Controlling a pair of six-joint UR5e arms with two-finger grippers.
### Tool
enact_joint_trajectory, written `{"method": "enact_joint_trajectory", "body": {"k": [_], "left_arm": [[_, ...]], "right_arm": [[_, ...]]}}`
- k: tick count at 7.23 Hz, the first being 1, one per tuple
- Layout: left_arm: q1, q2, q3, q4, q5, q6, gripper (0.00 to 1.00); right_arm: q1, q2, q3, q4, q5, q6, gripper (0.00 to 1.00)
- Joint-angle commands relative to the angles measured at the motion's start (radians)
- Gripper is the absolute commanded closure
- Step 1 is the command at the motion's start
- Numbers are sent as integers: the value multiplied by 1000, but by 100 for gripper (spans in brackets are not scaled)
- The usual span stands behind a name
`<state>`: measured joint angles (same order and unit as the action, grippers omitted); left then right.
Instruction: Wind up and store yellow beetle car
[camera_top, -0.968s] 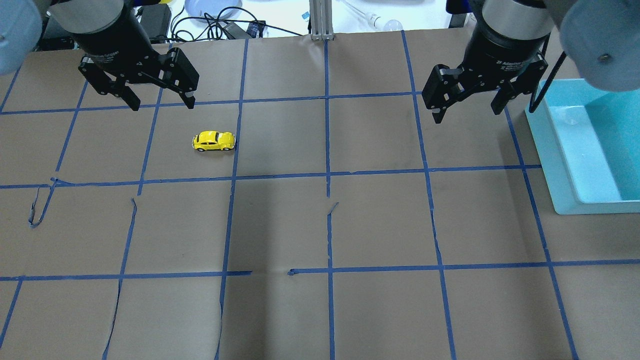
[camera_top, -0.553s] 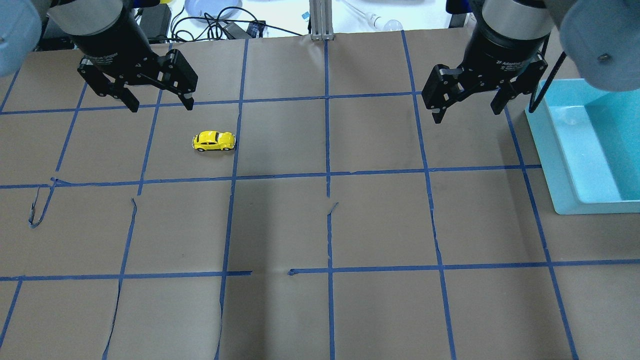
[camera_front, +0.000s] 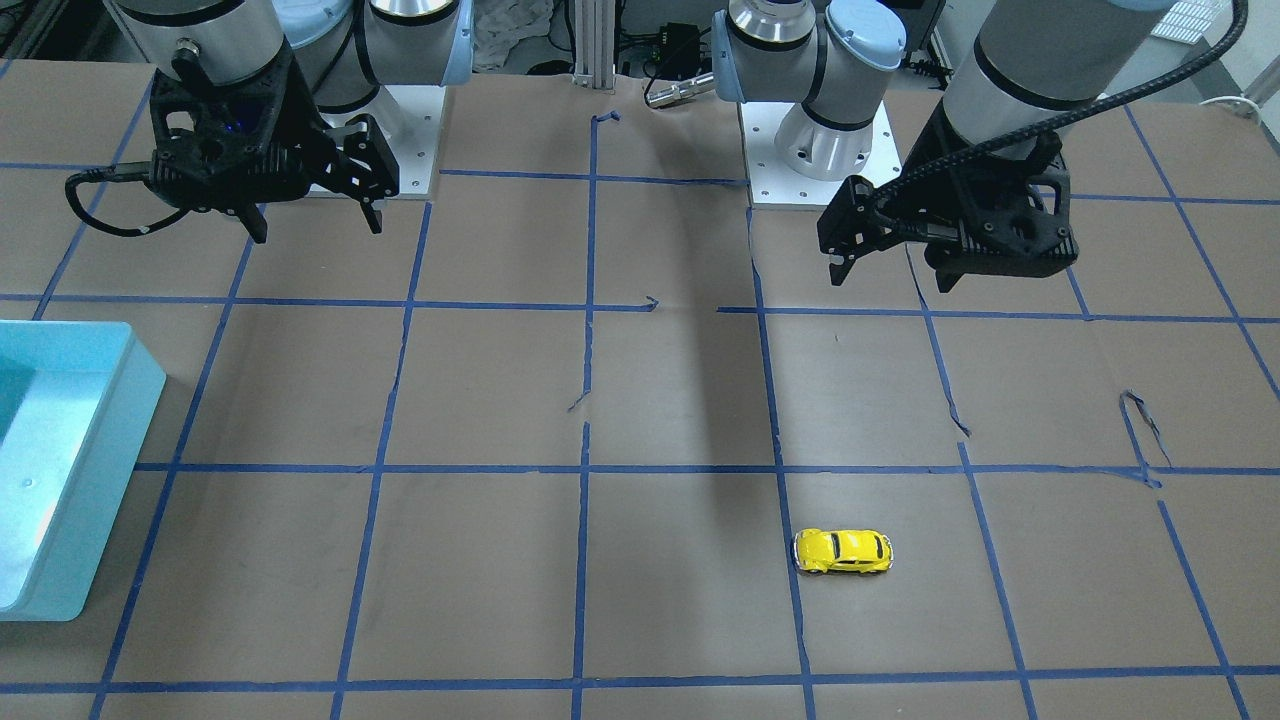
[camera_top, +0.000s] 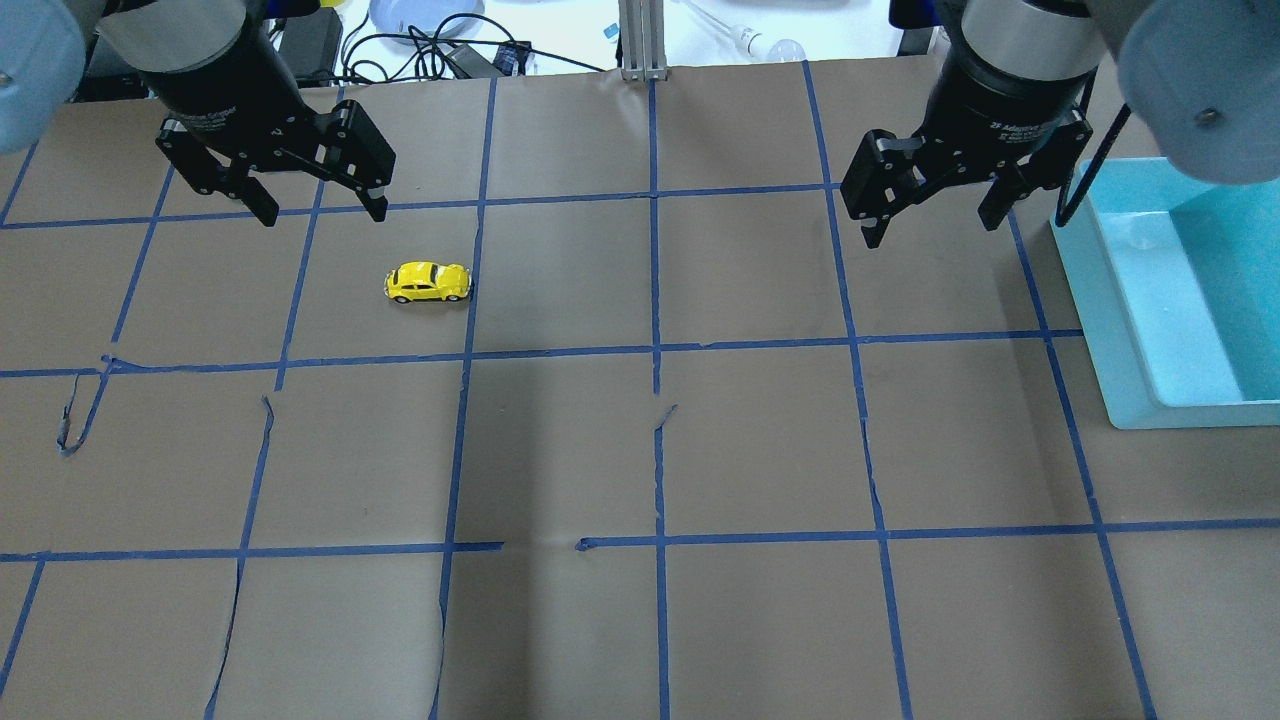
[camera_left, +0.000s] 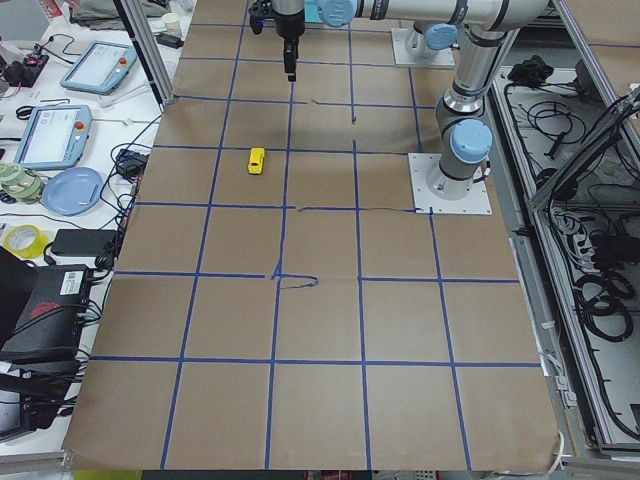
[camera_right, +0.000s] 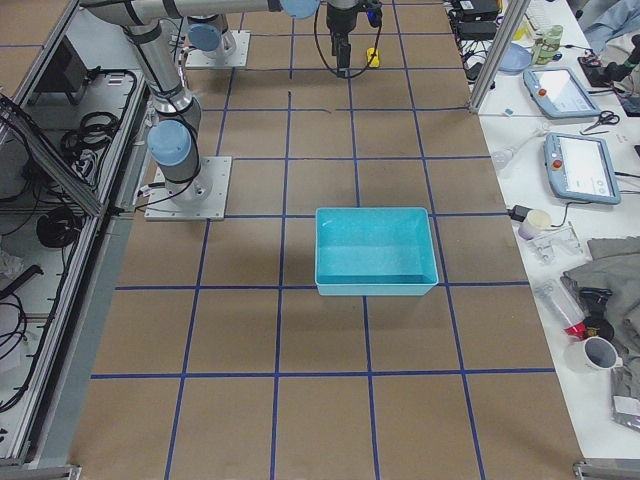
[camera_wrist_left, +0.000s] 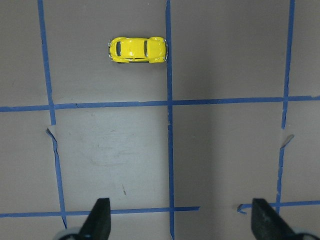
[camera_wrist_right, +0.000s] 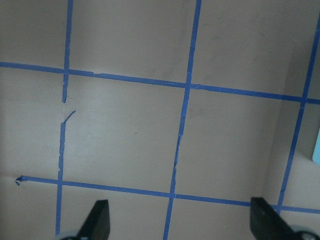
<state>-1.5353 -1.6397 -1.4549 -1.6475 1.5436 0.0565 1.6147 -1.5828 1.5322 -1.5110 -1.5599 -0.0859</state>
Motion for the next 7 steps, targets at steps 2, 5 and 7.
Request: {"method": "enact_joint_trajectory", "body": {"k": [2, 5, 7], "left_arm": [[0, 0, 1, 0, -8, -1, 0], [0, -6, -1, 0, 3, -1, 0], [0, -3, -1, 0, 3, -1, 0]], "right_arm": [[2, -2, -1, -3, 7, 0, 0], [1, 0, -1, -3, 4, -2, 0], [1, 0, -1, -3, 4, -2, 0]]}}
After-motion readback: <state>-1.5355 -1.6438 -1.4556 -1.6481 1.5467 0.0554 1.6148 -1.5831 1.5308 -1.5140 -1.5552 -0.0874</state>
